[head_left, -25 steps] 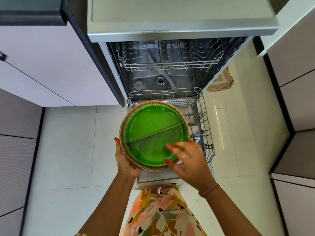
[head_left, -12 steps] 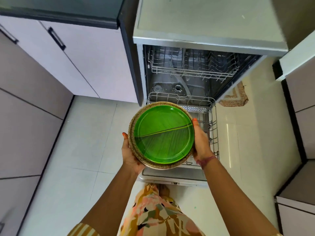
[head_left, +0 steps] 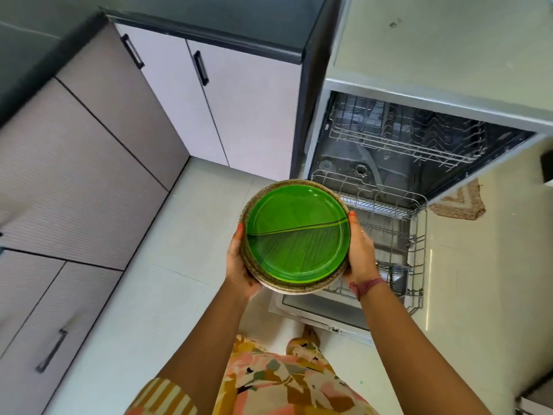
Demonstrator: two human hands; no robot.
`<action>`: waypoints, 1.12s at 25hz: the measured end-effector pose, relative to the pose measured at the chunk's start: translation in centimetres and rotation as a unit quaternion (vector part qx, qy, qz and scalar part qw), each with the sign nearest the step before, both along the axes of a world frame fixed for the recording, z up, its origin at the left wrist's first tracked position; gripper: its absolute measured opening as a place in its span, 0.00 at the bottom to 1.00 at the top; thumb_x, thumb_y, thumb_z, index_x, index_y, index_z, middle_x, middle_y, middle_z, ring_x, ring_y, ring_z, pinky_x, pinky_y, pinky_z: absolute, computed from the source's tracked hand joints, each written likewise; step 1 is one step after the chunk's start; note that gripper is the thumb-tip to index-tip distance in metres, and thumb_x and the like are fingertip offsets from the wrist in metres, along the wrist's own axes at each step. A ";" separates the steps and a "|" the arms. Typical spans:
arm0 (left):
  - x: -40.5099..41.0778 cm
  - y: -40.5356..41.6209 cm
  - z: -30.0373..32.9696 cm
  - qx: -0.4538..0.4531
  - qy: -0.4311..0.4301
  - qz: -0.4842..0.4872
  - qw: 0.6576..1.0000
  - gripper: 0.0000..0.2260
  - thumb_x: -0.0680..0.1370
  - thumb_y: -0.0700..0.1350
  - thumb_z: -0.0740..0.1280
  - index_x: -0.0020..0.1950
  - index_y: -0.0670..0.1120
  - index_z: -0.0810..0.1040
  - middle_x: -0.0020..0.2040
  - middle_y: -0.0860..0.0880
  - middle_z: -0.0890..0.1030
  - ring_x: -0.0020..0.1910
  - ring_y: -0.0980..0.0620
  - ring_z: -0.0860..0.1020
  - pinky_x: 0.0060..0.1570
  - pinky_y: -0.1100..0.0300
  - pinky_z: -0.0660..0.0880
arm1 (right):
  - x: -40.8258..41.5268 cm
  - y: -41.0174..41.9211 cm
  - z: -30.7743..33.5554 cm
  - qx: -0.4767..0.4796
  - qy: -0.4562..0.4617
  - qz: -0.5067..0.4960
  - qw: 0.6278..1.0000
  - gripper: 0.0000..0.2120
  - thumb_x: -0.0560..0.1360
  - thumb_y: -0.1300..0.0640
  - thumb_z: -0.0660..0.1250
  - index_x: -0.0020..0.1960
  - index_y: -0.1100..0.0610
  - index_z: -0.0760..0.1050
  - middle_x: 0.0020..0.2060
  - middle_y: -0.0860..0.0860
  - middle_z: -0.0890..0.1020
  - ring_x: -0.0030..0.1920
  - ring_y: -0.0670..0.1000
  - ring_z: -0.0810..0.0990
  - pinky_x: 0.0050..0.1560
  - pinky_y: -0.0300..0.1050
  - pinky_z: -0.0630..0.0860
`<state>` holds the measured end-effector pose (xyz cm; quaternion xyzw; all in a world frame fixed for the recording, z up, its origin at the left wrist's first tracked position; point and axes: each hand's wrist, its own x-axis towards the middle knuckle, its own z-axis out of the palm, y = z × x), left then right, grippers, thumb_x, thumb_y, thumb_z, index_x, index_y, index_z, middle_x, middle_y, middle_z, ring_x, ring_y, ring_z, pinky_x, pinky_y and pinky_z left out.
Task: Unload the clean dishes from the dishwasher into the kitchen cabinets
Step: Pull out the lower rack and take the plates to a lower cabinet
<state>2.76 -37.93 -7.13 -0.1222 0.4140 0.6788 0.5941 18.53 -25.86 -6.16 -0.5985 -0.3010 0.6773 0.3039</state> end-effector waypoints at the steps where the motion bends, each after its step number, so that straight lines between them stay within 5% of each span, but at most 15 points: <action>1: -1.3 -0.3 0.3 0.002 0.008 0.001 1.000 0.21 0.79 0.58 0.56 0.54 0.46 0.84 0.53 0.41 0.84 0.48 0.41 0.83 0.45 0.45 0.81 | -1.3 -0.2 0.0 0.000 0.005 -0.003 1.000 0.19 0.77 0.42 0.63 0.56 0.56 0.80 0.49 0.55 0.85 0.52 0.58 0.83 0.54 0.57 0.79; 8: -14.2 -2.8 1.2 0.004 0.033 -0.012 0.999 0.19 0.78 0.55 0.59 0.61 0.45 0.79 0.59 0.40 0.81 0.56 0.41 0.80 0.61 0.44 0.73 | -13.8 -3.2 0.9 0.016 0.032 -0.031 0.999 0.19 0.78 0.45 0.62 0.57 0.58 0.80 0.49 0.55 0.84 0.47 0.54 0.83 0.48 0.49 0.81; 12: -22.1 -3.9 1.8 -0.005 0.040 -0.015 0.999 0.21 0.78 0.56 0.59 0.64 0.44 0.78 0.60 0.41 0.80 0.59 0.40 0.78 0.63 0.45 0.71 | -21.7 -4.6 0.9 0.011 0.049 -0.032 0.998 0.18 0.78 0.45 0.63 0.55 0.59 0.80 0.48 0.56 0.84 0.49 0.56 0.82 0.53 0.53 0.79; 16: -28.1 -4.7 1.9 -0.027 0.054 0.012 0.998 0.19 0.78 0.56 0.59 0.59 0.46 0.81 0.56 0.42 0.83 0.54 0.42 0.80 0.58 0.46 0.75 | -28.1 -5.0 0.6 0.011 0.051 -0.022 0.998 0.15 0.77 0.44 0.65 0.48 0.55 0.82 0.46 0.55 0.85 0.50 0.57 0.83 0.54 0.54 0.79; 20: -31.9 -4.7 1.7 -0.055 0.057 0.059 0.995 0.18 0.79 0.55 0.57 0.55 0.46 0.81 0.50 0.43 0.84 0.50 0.43 0.80 0.54 0.49 0.76 | -33.0 -3.9 0.6 0.020 0.049 0.033 0.998 0.14 0.78 0.45 0.63 0.48 0.54 0.81 0.41 0.50 0.86 0.43 0.50 0.84 0.44 0.45 0.81; 24: -36.2 -3.4 0.9 -0.064 0.065 0.094 0.991 0.18 0.79 0.54 0.56 0.53 0.46 0.81 0.45 0.44 0.85 0.46 0.44 0.82 0.48 0.52 0.77 | -38.2 -1.4 0.3 0.014 0.036 0.090 0.995 0.15 0.79 0.45 0.62 0.48 0.54 0.81 0.44 0.53 0.85 0.45 0.53 0.83 0.49 0.49 0.81; 28: -41.0 -0.9 -0.2 -0.069 0.083 0.124 0.986 0.17 0.78 0.53 0.57 0.54 0.45 0.80 0.46 0.45 0.84 0.48 0.43 0.81 0.48 0.52 0.77 | -42.9 2.4 -0.4 -0.009 0.040 0.143 0.989 0.16 0.80 0.45 0.59 0.50 0.55 0.79 0.34 0.50 0.84 0.36 0.49 0.82 0.36 0.40 0.80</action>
